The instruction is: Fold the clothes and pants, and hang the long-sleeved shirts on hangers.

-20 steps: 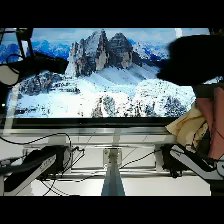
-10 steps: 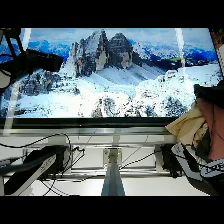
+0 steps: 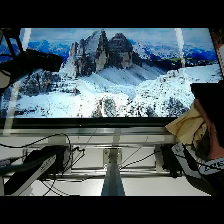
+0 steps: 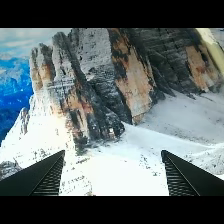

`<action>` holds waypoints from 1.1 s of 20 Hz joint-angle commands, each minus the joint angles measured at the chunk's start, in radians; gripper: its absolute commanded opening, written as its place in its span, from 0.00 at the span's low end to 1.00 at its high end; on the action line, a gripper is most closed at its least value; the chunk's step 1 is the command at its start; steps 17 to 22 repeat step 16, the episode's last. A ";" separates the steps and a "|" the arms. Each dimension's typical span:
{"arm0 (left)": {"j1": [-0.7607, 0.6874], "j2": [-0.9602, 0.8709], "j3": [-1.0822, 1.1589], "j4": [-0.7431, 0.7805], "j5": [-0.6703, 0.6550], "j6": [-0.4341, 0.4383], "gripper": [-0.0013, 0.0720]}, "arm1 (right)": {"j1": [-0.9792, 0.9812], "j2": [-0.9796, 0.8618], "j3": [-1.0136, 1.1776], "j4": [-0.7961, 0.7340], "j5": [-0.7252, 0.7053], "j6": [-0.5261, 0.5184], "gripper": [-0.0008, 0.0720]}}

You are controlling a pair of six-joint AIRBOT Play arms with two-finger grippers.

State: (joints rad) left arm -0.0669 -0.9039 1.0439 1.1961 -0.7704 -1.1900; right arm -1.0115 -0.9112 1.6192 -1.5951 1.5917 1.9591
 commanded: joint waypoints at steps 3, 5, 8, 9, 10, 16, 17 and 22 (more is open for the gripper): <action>0.000 0.001 0.001 0.000 0.000 0.000 0.96 | 0.079 -0.021 -0.001 0.325 -0.169 -0.215 0.06; 0.000 0.001 0.001 0.000 0.000 0.000 0.96 | 0.203 -0.033 -0.001 0.422 -0.231 -0.315 0.06; 0.000 0.001 0.001 0.000 0.000 0.000 0.96 | 0.463 -0.060 -0.001 0.417 -0.286 -0.440 0.06; 0.000 0.001 0.001 0.000 0.000 0.000 0.96 | 0.546 -0.070 -0.001 0.378 -0.296 -0.458 0.06; 0.000 0.001 0.001 0.000 0.000 0.000 0.96 | 0.628 -0.080 -0.001 0.327 -0.305 -0.459 0.06; 0.000 0.001 0.001 0.000 0.000 0.000 0.96 | 0.857 -0.146 -0.002 0.267 -0.333 -0.458 0.06; 0.000 0.001 0.001 0.000 0.000 0.000 0.96 | 0.857 -0.146 -0.002 0.267 -0.333 -0.458 0.06; 0.000 0.001 0.001 0.000 0.000 0.000 0.96 | 0.857 -0.146 -0.002 0.267 -0.333 -0.458 0.06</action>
